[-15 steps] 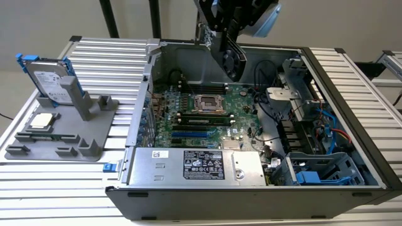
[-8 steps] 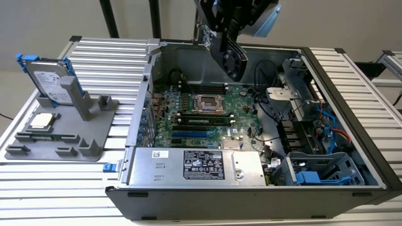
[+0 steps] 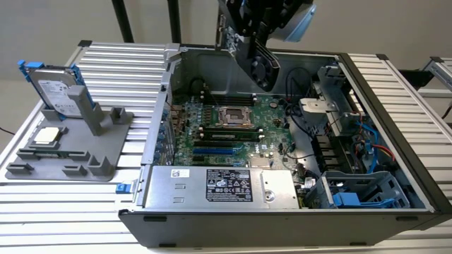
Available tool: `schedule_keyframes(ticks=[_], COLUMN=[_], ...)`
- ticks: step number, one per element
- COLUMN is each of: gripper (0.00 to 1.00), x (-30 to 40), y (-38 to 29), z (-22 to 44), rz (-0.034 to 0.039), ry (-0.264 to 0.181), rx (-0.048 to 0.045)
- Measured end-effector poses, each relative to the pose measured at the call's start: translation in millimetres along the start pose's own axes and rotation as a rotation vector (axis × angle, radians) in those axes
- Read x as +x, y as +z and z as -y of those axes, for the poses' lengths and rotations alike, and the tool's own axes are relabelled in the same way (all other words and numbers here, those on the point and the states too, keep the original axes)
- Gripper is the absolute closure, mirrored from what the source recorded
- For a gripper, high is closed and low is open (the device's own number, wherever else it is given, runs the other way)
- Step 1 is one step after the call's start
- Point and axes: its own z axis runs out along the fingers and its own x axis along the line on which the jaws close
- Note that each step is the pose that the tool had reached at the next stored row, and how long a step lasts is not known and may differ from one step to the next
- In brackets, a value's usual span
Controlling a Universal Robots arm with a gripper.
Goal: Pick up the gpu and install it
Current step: 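Insert the gpu into the slot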
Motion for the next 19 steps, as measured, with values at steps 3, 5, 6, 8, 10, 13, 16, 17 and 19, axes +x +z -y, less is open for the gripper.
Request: schedule_keyframes(ticks=[3,5,6,8,10,13,16,17,19], gripper=[1.00,1.00,1.00,1.00,1.00,1.00,1.00,1.00,1.00], x=[0.0,0.0,0.0,0.0,0.0,0.0,0.0,0.0,0.0], y=[0.0,0.0,0.0,0.0,0.0,0.0,0.0,0.0,0.0], z=[0.0,0.0,0.0,0.0,0.0,0.0,0.0,0.0,0.0], rz=[-0.0008,-0.0014,-0.0017,-0.0023,-0.0028,-0.0032,-0.0032,-0.0033,-0.0033], ry=[-0.020,-0.033,-0.040,-0.053,-0.065,-0.076,-0.076,-0.076,-0.077], rx=[0.0004,0.0007,0.0009,0.0011,0.0013,0.0016,0.0016,0.0016,0.0016])
